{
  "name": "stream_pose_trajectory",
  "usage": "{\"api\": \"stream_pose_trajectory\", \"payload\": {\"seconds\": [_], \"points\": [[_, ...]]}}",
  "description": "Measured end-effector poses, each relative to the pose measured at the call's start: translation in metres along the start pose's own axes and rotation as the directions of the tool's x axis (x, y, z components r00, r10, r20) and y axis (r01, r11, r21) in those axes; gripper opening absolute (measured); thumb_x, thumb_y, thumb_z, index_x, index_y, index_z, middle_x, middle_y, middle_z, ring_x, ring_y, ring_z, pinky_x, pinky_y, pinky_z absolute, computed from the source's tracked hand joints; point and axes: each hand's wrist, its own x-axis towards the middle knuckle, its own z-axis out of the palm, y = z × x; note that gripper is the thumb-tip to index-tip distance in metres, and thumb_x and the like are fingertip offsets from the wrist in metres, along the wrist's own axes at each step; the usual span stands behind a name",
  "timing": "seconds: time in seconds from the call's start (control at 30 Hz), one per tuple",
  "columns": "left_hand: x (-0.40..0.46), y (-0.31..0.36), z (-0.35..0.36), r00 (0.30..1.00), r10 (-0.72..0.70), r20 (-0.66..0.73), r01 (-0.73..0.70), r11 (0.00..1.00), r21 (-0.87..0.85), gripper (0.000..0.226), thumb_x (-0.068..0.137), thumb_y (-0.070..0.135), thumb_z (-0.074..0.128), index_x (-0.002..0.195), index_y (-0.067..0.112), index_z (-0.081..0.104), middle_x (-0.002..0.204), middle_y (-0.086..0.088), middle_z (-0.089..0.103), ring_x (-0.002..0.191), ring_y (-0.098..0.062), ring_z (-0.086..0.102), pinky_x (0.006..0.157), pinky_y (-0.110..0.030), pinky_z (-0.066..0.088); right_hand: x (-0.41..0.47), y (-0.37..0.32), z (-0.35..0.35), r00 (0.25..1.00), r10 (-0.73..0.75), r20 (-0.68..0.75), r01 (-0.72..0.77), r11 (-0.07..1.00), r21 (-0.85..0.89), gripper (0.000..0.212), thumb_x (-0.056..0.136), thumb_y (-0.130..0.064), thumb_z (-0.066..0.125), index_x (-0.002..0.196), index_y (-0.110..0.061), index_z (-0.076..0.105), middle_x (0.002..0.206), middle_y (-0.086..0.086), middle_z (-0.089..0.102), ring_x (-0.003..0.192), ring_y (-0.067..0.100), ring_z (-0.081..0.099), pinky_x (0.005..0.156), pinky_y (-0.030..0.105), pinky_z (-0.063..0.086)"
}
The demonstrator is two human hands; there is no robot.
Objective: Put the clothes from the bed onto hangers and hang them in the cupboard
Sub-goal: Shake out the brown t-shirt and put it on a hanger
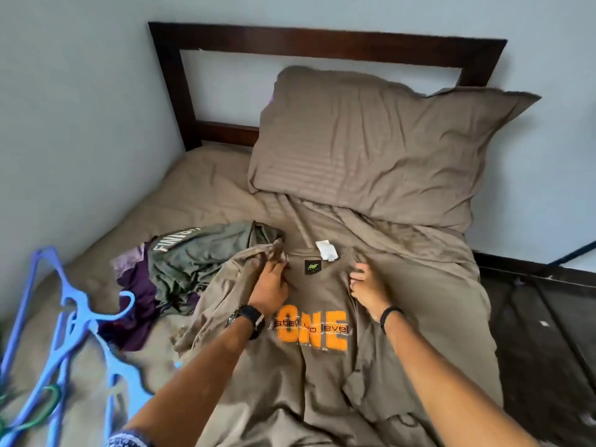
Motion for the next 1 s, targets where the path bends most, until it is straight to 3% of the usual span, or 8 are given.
{"api": "stream_pose_trajectory", "payload": {"seconds": [0.1,0.4,0.5,0.63,0.73,0.83,0.93,1.0], "points": [[-0.03,-0.005,-0.001,1.0,-0.018,-0.021,0.016,0.995,-0.094,0.047,0.091,0.001,0.051,0.137,0.0,0.042,0.137,-0.017,0.046,0.129,-0.028,0.043,0.107,-0.021,0.024,-0.037,-0.012,0.026,0.99,-0.119,-0.082,0.118,0.993,-0.02,0.031,0.078,0.008,0.046,0.085,-0.021,0.057,0.074,-0.007,0.058,0.066,0.013,0.055,0.053,0.014,0.038],[-0.168,-0.064,-0.062,0.949,-0.22,-0.225,0.159,0.952,-0.262,0.033,0.085,-0.01,0.053,0.113,0.003,0.061,0.108,-0.003,0.064,0.098,-0.013,0.06,0.089,-0.012,0.045,-0.157,-0.017,0.162,0.924,-0.105,0.367,0.058,0.989,0.138,0.028,0.088,0.011,0.044,0.092,-0.012,0.059,0.074,0.0,0.057,0.072,0.02,0.058,0.064,0.03,0.05],[-0.211,-0.085,-0.091,0.887,-0.223,-0.403,0.187,0.974,-0.126,0.032,0.081,-0.009,0.056,0.108,0.006,0.064,0.105,-0.004,0.057,0.09,-0.018,0.057,0.081,-0.018,0.043,-0.189,-0.016,0.193,0.863,-0.071,0.5,0.01,0.992,0.123,0.027,0.089,0.014,0.04,0.094,-0.008,0.055,0.074,0.003,0.053,0.061,0.013,0.055,0.05,0.02,0.049],[-0.25,-0.124,-0.106,0.744,-0.36,-0.562,0.485,0.871,0.085,0.037,0.077,0.015,0.055,0.109,-0.003,0.059,0.109,-0.028,0.054,0.104,-0.045,0.051,0.089,-0.044,0.039,-0.225,-0.014,0.219,0.772,0.001,0.635,-0.017,1.0,0.02,0.015,0.094,0.003,0.046,0.098,-0.011,0.044,0.075,0.005,0.048,0.056,0.016,0.053,0.04,0.023,0.05],[-0.268,-0.141,-0.1,0.777,-0.404,-0.483,0.56,0.794,0.237,0.041,0.067,0.018,0.038,0.089,-0.008,0.06,0.078,-0.028,0.057,0.071,-0.045,0.058,0.064,-0.048,0.05,-0.241,-0.017,0.227,0.71,0.052,0.703,-0.034,0.999,-0.039,0.012,0.097,-0.004,0.045,0.087,-0.012,0.046,0.073,0.007,0.047,0.053,0.016,0.055,0.043,0.025,0.051],[-0.274,-0.145,-0.096,0.799,-0.403,-0.446,0.56,0.767,0.311,0.03,0.063,0.007,0.05,0.09,-0.001,0.057,0.081,-0.025,0.057,0.076,-0.043,0.056,0.066,-0.045,0.044,-0.25,-0.019,0.229,0.624,0.072,0.778,-0.013,0.997,-0.082,0.021,0.098,-0.004,0.043,0.118,0.0,0.049,0.076,0.008,0.049,0.06,0.015,0.057,0.053,0.022,0.051],[-0.281,-0.151,-0.102,0.669,-0.555,-0.494,0.702,0.691,0.174,0.033,0.079,0.011,0.064,0.107,-0.002,0.052,0.101,-0.027,0.05,0.093,-0.046,0.051,0.076,-0.049,0.041,-0.254,-0.019,0.228,0.618,0.054,0.784,-0.013,0.998,-0.058,0.046,0.098,-0.003,0.044,0.142,0.001,0.031,0.081,0.006,0.052,0.065,0.013,0.057,0.058,0.019,0.051],[-0.287,-0.154,-0.11,0.696,-0.543,-0.47,0.656,0.748,0.106,0.026,0.08,-0.001,0.06,0.104,-0.009,0.05,0.097,-0.032,0.049,0.087,-0.05,0.053,0.07,-0.049,0.042,-0.256,-0.019,0.226,0.615,0.058,0.786,-0.057,0.998,-0.029,0.051,0.097,-0.001,0.043,0.145,0.001,0.025,0.083,0.007,0.051,0.066,0.014,0.057,0.057,0.019,0.052]]}}
